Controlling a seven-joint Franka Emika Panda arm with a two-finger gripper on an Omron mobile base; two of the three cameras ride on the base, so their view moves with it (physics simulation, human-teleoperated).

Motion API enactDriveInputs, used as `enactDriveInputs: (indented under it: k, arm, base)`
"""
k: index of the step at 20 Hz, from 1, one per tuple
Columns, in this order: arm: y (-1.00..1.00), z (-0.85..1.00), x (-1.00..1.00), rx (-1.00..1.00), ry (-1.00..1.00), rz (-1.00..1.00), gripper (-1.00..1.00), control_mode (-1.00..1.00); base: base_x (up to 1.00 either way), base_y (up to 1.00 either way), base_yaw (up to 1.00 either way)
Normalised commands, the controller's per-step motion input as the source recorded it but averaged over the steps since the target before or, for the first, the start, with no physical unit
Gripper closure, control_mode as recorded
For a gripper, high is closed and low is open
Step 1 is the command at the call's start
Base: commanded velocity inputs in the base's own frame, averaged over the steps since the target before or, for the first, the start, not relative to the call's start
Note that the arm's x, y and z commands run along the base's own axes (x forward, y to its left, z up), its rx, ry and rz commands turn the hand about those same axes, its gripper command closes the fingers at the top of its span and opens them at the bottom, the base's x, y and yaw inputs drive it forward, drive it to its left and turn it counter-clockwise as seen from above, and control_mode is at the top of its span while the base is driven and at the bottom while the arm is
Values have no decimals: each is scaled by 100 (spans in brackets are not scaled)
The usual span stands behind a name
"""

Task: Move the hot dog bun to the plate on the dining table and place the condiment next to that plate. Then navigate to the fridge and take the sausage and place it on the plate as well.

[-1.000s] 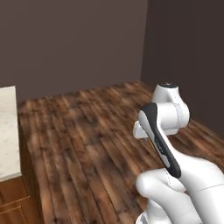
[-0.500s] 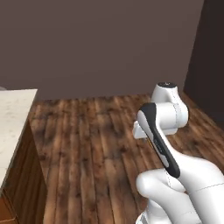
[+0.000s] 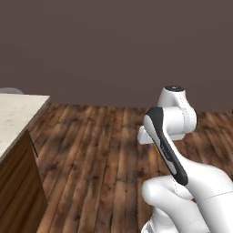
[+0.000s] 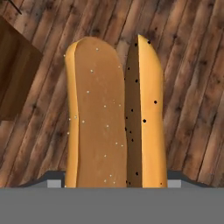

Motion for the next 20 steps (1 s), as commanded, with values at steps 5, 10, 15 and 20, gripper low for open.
enactDriveInputs:
  k: [5,10,15,20]
  arm:
    - [0,0,0,0,0,0,100,100]
    - [0,0,0,0,0,0,100,100]
    - [0,0,0,0,0,0,100,100]
    - [0,0,0,0,0,0,100,100]
  base:
    - [77,-75,43]
    - [78,-75,43]
    - [78,-76,43]
    - [86,-73,43]
